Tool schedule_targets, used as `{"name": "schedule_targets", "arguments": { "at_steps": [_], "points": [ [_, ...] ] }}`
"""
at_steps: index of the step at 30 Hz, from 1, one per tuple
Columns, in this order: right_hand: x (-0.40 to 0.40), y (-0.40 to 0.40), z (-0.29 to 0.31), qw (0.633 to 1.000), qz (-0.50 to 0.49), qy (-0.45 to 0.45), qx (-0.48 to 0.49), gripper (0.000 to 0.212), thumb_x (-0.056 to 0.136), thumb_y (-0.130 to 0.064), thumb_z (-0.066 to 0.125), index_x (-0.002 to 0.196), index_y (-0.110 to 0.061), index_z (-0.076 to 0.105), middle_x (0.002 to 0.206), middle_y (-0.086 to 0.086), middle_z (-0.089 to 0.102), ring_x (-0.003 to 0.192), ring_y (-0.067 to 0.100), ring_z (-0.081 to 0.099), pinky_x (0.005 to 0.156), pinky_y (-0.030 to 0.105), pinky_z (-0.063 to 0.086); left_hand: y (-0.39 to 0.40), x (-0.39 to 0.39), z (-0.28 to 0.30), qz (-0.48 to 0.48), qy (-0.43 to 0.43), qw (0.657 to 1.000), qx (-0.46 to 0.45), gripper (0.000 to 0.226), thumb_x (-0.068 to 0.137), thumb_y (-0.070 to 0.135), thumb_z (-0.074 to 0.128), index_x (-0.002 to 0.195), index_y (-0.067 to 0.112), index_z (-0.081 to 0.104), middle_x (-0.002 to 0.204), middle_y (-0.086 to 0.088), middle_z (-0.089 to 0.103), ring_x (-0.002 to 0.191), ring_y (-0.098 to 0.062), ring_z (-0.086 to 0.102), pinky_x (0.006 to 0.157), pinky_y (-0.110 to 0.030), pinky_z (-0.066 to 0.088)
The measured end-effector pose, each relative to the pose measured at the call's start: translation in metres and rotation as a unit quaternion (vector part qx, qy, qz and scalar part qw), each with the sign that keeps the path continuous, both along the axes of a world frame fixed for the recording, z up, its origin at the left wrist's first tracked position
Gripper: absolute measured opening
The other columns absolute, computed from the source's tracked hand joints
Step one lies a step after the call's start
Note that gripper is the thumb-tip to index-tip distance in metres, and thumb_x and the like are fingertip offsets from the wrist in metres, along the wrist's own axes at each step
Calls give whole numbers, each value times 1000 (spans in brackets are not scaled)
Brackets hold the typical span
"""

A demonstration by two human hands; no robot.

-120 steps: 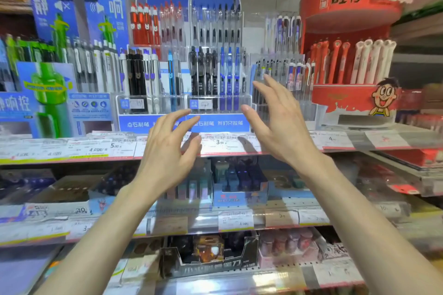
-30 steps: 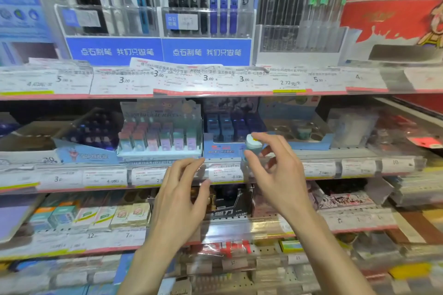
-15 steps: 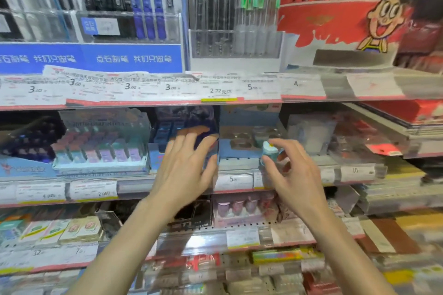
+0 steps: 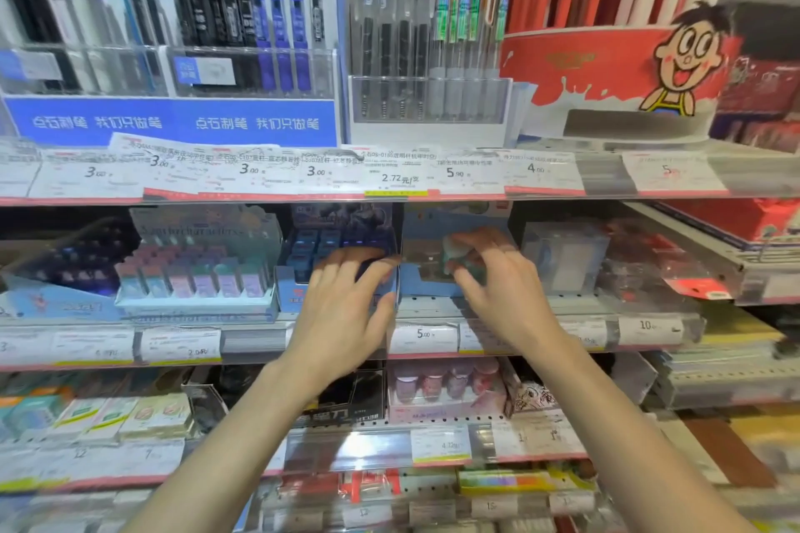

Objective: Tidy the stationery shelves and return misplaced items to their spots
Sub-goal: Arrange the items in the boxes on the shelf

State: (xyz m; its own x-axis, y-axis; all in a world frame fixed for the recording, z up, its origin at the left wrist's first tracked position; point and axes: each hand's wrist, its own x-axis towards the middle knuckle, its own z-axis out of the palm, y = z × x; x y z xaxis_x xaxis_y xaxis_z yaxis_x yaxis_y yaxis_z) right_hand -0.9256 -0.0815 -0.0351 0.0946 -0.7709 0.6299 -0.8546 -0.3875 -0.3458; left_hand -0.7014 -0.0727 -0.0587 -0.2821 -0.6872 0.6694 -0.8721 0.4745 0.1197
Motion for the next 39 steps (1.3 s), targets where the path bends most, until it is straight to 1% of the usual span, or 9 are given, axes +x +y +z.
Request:
{"name": "schedule_targets", "arguments": {
  "at_steps": [3,6,9,13,17,20,27,32,39],
  "points": [
    [0,-11,3,1000,-7,12,5,28,89,-26,70,117,-22,68,114,0,67,111,25,58,92,38,49,1,0,0,-7,9,1000,6,36,93,40,44,123,25,54,121,-2,56,107,-28,48,86,-40,40],
    [0,-16,2,999,-21,42,15,28,87,-27,74,114,-19,70,114,3,67,116,26,53,96,36,44,0,2,-2,-8,8,1000,12,37,92,38,45,125,24,55,121,-2,56,106,-28,48,86,-39,37],
    [1,-19,3,999,-22,44,8,28,86,-28,76,112,-18,72,111,5,68,114,28,54,94,35,42,-2,2,-2,-8,7,1000,18,38,92,38,45,125,24,55,120,-3,56,105,-28,48,85,-39,37],
    [4,-20,2,997,-41,63,-8,26,86,-32,75,105,-15,75,103,6,68,107,29,55,88,37,46,-2,3,-3,-12,8,1000,18,36,92,37,45,125,25,53,121,-3,54,106,-27,46,86,-37,34],
    [2,-22,-3,996,-46,76,3,24,91,-36,69,101,-16,77,106,0,69,110,26,52,90,37,47,-3,3,-4,-16,12,1000,15,33,92,35,50,124,26,51,121,-3,54,106,-27,45,86,-37,33],
    [4,-21,-5,995,-45,83,9,24,93,-34,65,106,-16,77,112,-4,72,113,24,53,94,37,46,-3,2,-5,-14,17,1000,8,32,91,33,53,122,27,50,118,-3,54,103,-27,45,83,-37,33],
    [1,-17,-7,996,-23,80,26,27,95,-28,61,118,-20,72,119,-2,71,116,25,56,100,38,46,-4,1,-6,-5,18,1000,1,33,91,34,51,123,26,51,111,-3,54,98,-25,45,78,-33,28],
    [-5,-17,-6,995,-3,87,50,29,94,-18,62,121,-20,71,124,-3,69,119,25,53,103,36,43,-5,1,-8,-9,19,1000,-4,30,91,33,52,121,27,49,117,-3,52,102,-26,44,81,-32,26],
    [-17,-21,7,992,27,101,77,29,97,-14,59,121,-22,72,125,-6,69,122,22,51,104,35,44,-4,1,-8,-9,24,1000,0,34,93,35,49,126,26,51,114,-3,53,100,-25,44,83,-35,34]
  ]
}}
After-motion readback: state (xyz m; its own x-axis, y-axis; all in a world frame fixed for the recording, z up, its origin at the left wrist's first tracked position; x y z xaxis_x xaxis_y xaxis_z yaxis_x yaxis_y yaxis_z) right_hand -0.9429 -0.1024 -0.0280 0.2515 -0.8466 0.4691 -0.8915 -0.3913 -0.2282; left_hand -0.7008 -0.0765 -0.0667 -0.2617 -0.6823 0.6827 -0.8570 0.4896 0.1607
